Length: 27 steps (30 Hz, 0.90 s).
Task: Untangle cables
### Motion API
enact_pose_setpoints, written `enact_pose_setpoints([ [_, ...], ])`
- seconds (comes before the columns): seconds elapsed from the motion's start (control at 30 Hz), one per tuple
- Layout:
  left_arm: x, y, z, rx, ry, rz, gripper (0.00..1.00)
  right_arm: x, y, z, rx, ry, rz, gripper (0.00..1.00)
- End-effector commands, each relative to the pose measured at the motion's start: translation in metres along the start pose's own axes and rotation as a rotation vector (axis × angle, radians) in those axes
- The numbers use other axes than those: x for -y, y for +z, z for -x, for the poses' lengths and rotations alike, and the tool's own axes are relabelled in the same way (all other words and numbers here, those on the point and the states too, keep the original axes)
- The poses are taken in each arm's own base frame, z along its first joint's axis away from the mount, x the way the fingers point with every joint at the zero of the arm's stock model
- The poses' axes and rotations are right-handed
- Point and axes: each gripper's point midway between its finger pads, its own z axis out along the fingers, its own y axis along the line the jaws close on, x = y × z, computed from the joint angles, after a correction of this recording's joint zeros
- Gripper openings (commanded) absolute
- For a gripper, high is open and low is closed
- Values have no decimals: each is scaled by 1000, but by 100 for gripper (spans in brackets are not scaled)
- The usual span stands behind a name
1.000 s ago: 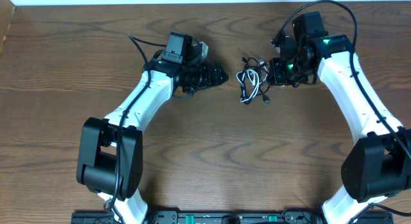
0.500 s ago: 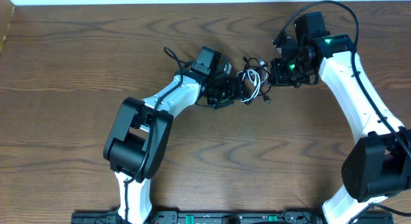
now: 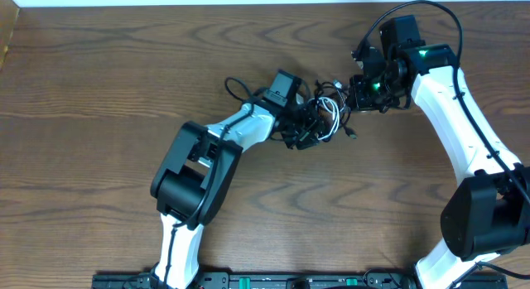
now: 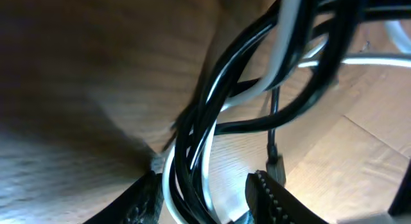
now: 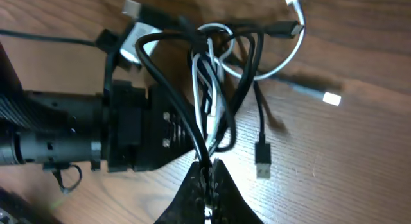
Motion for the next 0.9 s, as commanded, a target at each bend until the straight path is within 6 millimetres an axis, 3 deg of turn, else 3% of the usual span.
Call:
enact_pose_setpoints([
  [0.0, -5, 7, 6, 18, -91, 19, 45, 2, -1, 3, 7, -13, -2, 1],
  [0.13, -10, 8, 12, 49, -95, 37, 32, 2, -1, 3, 5, -12, -2, 1],
  [0.17, -11, 8, 13, 59, -97, 43, 25, 2, -1, 3, 4, -12, -2, 1],
  [0.2, -13, 7, 14, 66, -100, 50, 8, 2, -1, 2, 2, -11, -3, 1],
  [0.47, -24, -12, 34, 63, 57, 49, 7, -1, -4, 1, -3, 19, 49, 1],
  [0.57, -23, -33, 44, 24, 135, -7, 7, 7, -13, 6, 18, 68, 115, 1],
  [0.67, -22, -61, 51, 29, 180, -34, 7, 29, -24, 12, 51, 134, 143, 1],
  [0.73, -15, -76, 49, 32, 230, -59, 7, 40, -32, 14, 70, 173, 173, 1],
  [0.8, -4, -89, 41, 30, 261, -79, 7, 34, -41, 18, 90, 183, 273, 1],
  [0.83, 1, -95, 36, 33, 269, -84, 8, 26, -45, 20, 104, 151, 330, 6],
  [0.87, 6, -99, 32, 36, 280, -89, 7, 18, -48, 21, 115, 118, 379, 19],
])
